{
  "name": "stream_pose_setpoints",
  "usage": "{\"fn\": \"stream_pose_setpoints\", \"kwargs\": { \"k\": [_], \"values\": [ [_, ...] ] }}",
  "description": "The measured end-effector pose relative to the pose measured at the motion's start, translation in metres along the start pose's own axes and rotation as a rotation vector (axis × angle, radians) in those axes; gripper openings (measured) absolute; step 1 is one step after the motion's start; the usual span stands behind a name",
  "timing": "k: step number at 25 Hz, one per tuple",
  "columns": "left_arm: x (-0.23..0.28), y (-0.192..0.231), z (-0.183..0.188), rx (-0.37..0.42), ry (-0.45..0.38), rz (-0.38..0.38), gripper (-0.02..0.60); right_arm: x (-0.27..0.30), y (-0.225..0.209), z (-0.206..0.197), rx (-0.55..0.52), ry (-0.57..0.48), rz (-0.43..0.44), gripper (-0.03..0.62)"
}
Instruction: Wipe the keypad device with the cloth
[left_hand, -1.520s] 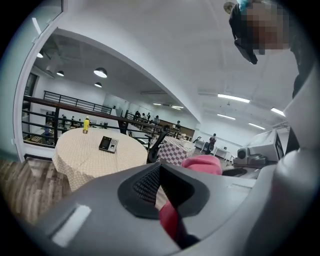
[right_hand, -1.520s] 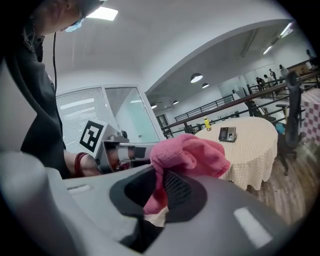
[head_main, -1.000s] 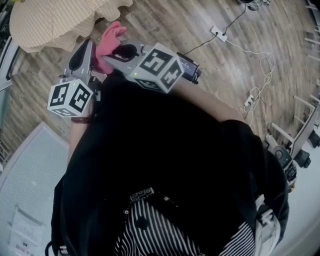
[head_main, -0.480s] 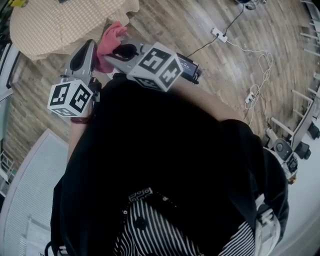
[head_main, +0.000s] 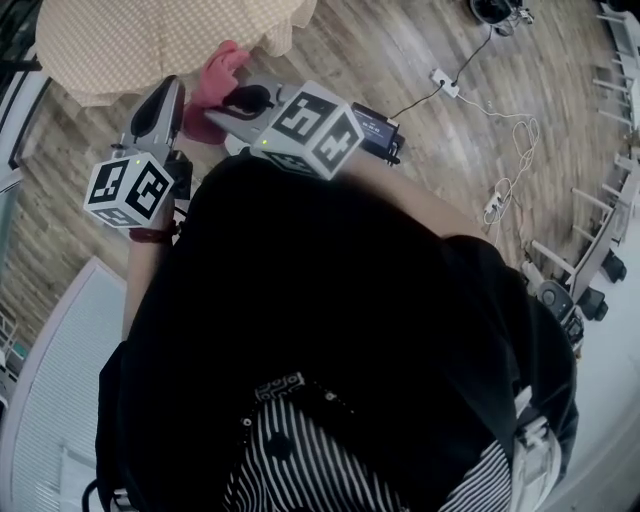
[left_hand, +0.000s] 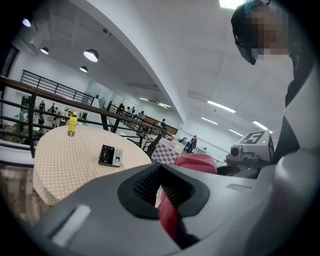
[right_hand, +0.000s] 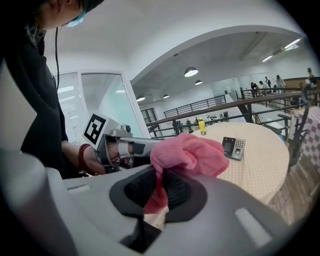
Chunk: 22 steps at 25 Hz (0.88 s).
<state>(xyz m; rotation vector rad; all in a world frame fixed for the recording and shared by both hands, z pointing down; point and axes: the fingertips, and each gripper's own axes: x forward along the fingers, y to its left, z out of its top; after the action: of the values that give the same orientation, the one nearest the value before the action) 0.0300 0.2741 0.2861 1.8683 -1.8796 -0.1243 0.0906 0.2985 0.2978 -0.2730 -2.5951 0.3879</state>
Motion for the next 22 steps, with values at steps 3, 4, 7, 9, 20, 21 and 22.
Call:
{"fn": "stream_pose_setpoints", "kwargs": {
  "k": [3, 4, 7, 9, 20, 21, 22],
  "values": [
    [-0.019, 0.029, 0.006, -0.018, -0.024, 0.024, 0.005, 0.022, 0.006, 0.009, 0.007, 0.017, -0.013, 0.043],
    [-0.025, 0.032, 0.007, -0.025, -0.031, 0.031, 0.005, 0.025, 0.010, 0.011, 0.013, 0.019, -0.012, 0.043],
    [-0.034, 0.041, 0.005, -0.052, -0.033, 0.034, 0.005, 0.036, 0.020, 0.014, 0.011, 0.036, 0.012, 0.043],
    [-0.039, 0.055, 0.001, -0.108, -0.036, 0.027, 0.005, 0.051, 0.023, 0.018, -0.004, 0.055, 0.025, 0.043],
    [-0.069, 0.103, 0.008, -0.155, -0.120, 0.082, 0.005, 0.111, 0.033, 0.046, -0.077, 0.081, 0.079, 0.043],
    [-0.072, 0.109, 0.011, -0.155, -0.130, 0.097, 0.005, 0.116, 0.034, 0.050, -0.087, 0.081, 0.091, 0.043],
    [-0.076, 0.114, 0.013, -0.157, -0.140, 0.112, 0.005, 0.122, 0.034, 0.054, -0.097, 0.083, 0.102, 0.043]
  ]
}}
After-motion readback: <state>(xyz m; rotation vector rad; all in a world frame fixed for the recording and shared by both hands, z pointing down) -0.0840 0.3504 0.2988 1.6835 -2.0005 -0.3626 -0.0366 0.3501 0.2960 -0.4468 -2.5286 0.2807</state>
